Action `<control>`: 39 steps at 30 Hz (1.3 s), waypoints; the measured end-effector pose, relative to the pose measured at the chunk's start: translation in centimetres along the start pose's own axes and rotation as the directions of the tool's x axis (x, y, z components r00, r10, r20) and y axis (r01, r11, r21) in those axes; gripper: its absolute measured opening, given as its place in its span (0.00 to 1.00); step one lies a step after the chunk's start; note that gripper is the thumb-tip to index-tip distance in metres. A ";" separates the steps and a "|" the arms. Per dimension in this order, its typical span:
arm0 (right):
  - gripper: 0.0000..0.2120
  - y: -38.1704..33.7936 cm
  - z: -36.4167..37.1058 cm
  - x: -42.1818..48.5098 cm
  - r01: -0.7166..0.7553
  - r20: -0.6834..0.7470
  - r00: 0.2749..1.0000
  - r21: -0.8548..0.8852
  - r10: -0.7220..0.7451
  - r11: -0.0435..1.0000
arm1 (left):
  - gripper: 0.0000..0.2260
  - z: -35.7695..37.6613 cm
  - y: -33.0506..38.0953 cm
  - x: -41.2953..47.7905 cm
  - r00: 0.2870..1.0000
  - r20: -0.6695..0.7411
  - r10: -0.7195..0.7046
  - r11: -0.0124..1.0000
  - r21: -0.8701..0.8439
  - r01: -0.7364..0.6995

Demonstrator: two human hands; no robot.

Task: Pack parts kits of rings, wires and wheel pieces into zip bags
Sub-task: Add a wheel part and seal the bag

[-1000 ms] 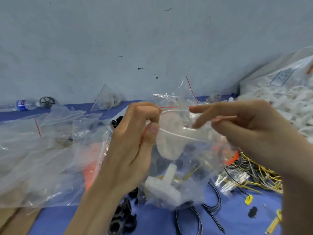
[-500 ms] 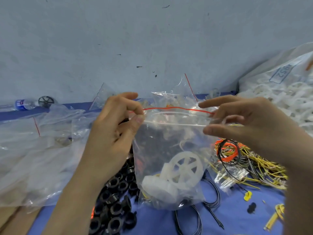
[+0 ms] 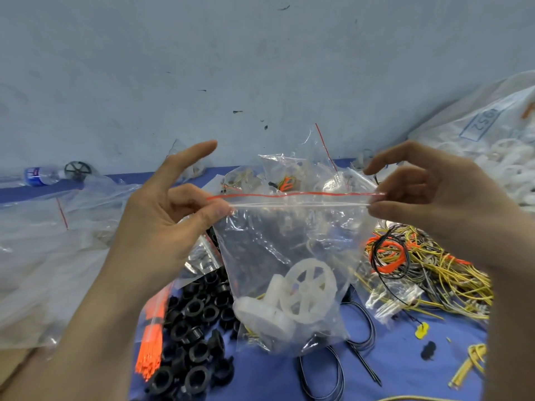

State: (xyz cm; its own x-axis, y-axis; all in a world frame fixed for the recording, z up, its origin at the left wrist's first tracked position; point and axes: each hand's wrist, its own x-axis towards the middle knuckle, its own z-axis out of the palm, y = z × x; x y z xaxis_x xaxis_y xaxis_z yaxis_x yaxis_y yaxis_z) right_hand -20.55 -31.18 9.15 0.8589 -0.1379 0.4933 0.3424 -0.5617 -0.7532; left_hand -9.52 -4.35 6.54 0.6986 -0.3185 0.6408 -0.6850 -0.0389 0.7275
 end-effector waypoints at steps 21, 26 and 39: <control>0.04 -3.6 6.8 0.5 0.159 0.057 0.987 -0.208 -0.150 0.965 | 0.09 4.0 1.1 -0.9 0.986 0.127 0.104 0.994 0.010 -0.106; 0.02 -3.4 6.7 0.5 0.087 0.090 0.993 -0.155 -0.073 0.984 | 0.03 4.2 0.8 -1.0 0.986 0.152 0.064 0.996 0.053 -0.073; 0.02 -3.2 6.0 0.5 0.031 0.202 0.979 -0.060 -0.019 0.998 | 0.02 4.2 1.5 -1.1 0.962 0.221 0.160 0.983 0.055 -0.176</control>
State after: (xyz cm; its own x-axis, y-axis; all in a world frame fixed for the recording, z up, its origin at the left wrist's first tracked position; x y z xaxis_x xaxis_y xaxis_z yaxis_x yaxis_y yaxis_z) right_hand -18.94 -24.61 9.21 0.9115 0.0399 0.4093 0.3456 -0.6140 -0.7096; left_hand -12.15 -8.07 5.87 0.5166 -0.5218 0.6788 -0.8079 -0.0345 0.5883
